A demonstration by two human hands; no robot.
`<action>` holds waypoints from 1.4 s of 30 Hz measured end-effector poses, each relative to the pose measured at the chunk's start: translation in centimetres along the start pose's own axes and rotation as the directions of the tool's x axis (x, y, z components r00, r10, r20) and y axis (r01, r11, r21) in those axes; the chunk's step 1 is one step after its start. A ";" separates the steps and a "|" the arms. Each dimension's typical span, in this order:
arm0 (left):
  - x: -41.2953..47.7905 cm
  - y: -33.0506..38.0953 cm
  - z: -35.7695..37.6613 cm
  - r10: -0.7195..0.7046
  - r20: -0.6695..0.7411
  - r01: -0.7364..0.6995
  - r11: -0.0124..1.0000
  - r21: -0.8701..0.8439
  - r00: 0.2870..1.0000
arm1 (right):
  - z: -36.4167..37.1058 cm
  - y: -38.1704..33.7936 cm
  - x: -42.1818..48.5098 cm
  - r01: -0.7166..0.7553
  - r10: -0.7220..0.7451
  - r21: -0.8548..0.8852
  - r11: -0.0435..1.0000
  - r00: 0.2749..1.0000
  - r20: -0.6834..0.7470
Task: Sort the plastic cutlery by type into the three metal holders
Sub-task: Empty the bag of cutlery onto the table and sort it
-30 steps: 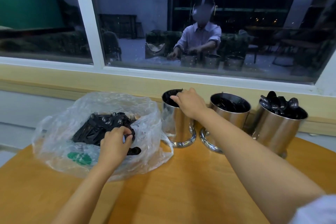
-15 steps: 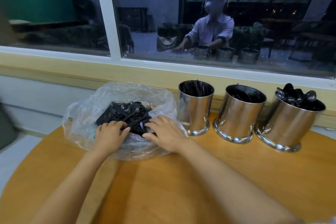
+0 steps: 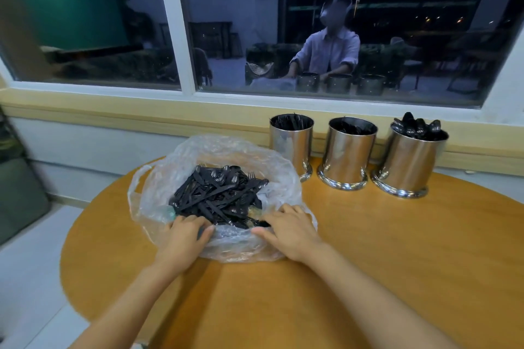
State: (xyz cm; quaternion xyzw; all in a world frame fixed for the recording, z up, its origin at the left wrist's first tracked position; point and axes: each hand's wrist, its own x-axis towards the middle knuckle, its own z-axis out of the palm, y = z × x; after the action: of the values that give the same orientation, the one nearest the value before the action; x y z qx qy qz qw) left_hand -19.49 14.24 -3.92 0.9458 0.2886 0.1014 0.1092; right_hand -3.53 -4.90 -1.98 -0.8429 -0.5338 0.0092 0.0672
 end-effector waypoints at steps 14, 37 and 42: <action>-10.3 22.3 5.2 0.415 0.043 -0.380 0.867 -0.322 0.909 | -2.4 11.1 -19.8 -0.548 0.548 0.057 0.835 0.817 -0.176; 4.8 21.5 8.0 0.212 -0.151 -0.260 0.814 -0.519 0.965 | -0.3 11.9 -10.2 -0.410 0.464 0.269 0.872 0.867 -0.183; 3.9 21.8 7.7 0.042 -0.206 -0.189 0.599 -0.778 0.978 | 0.1 12.5 -9.7 -0.344 0.557 0.489 0.802 0.726 -0.403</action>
State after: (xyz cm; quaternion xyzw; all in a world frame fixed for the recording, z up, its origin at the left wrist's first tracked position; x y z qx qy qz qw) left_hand -2.97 -2.37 -5.03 0.8040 0.1599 0.3040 0.4854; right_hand 3.54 -18.88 -4.11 -0.8876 -0.2556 -0.1032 0.3691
